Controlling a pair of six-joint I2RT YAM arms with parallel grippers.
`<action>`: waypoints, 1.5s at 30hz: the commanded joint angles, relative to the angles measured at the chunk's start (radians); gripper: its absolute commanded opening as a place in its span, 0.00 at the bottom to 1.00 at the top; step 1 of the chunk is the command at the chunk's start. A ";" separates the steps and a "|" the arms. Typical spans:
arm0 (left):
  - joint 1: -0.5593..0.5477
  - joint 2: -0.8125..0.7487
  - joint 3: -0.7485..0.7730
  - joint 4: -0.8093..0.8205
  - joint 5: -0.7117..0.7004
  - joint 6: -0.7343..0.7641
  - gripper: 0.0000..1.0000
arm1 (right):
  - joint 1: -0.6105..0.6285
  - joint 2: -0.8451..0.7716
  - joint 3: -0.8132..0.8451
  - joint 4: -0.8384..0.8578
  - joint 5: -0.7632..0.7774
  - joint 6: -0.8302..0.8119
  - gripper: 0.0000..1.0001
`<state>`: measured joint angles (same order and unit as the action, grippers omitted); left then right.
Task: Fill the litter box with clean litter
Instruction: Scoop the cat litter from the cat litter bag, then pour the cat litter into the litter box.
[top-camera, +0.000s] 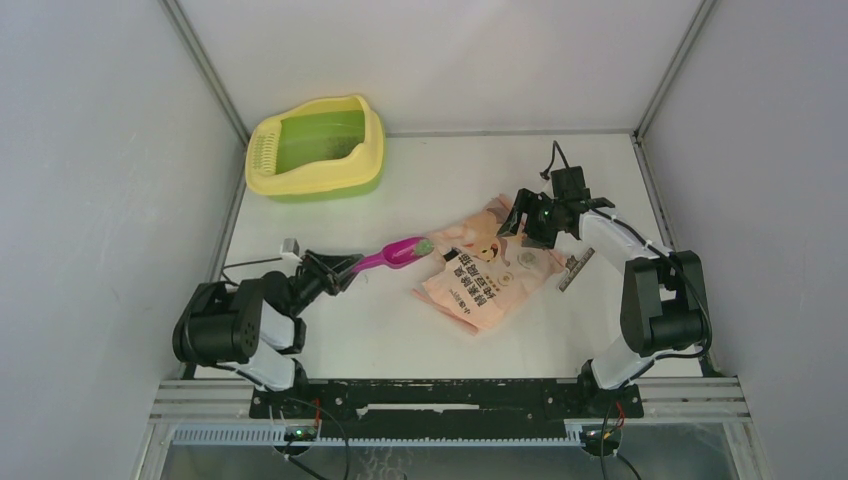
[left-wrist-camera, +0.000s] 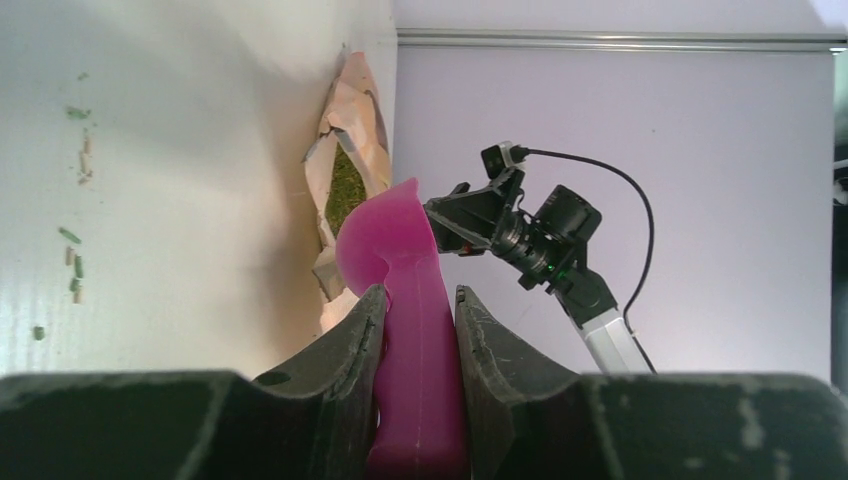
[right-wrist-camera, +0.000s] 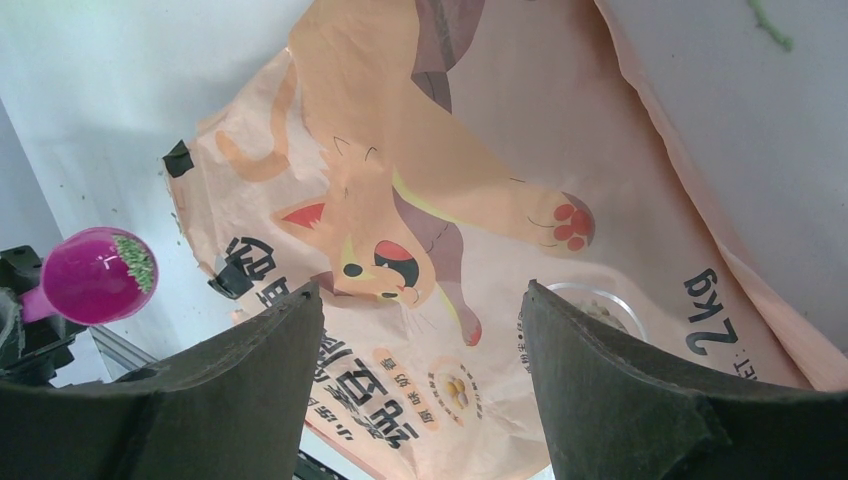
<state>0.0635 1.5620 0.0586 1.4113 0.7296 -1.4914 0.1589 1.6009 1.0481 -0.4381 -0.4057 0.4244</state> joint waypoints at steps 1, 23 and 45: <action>0.015 -0.073 -0.017 0.057 0.003 -0.059 0.00 | 0.005 -0.034 0.021 0.015 -0.011 -0.015 0.80; 0.033 -0.053 0.523 -0.218 -0.256 -0.264 0.01 | 0.020 -0.041 0.016 -0.002 -0.032 -0.008 0.80; 0.106 0.021 1.238 -1.274 -0.635 0.492 0.01 | 0.017 -0.066 0.016 -0.024 -0.067 -0.024 0.80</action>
<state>0.1871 1.5860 1.1248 0.3775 0.2131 -1.2766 0.1738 1.5818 1.0481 -0.4747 -0.4553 0.4206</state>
